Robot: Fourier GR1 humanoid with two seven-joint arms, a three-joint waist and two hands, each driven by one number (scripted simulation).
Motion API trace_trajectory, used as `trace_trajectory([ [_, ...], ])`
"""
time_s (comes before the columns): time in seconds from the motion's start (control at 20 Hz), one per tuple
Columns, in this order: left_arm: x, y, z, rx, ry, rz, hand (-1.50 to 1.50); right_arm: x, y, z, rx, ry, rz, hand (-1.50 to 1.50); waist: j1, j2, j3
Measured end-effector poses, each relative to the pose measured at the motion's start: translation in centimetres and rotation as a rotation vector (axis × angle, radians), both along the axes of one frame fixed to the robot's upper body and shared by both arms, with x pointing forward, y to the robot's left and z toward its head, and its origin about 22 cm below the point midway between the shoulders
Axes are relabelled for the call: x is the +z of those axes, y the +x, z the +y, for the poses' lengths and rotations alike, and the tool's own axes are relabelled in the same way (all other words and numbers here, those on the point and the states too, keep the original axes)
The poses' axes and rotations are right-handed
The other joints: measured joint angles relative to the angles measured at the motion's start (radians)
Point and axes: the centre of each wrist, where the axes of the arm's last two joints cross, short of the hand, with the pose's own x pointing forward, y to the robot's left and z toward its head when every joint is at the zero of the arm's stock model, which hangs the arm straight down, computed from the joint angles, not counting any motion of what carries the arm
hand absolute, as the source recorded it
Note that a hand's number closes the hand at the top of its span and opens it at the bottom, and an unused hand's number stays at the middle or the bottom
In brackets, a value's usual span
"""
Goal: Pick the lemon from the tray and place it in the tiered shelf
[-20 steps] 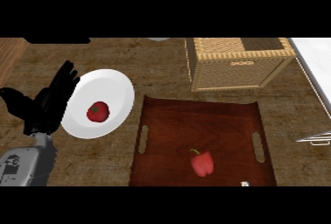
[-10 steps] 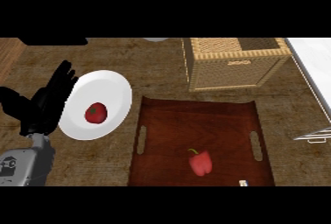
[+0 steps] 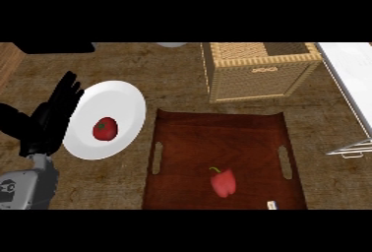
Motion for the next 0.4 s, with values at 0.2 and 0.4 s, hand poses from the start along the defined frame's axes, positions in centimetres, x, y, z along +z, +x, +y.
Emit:
trace_trajectory([
  [0.2, 0.6, 0.5, 0.3, -0.003, 0.003, -0.002, 0.0, 0.3, -4.1, -1.0, 0.068, -0.035, -0.018, -1.5, 0.002, 0.001, 0.0],
  [0.4, -0.1, 0.2, -0.2, -0.009, 0.004, 0.0, 0.0, -0.4, -6.9, -1.1, 0.121, -0.106, -0.01, -1.5, 0.009, 0.003, 0.0],
])
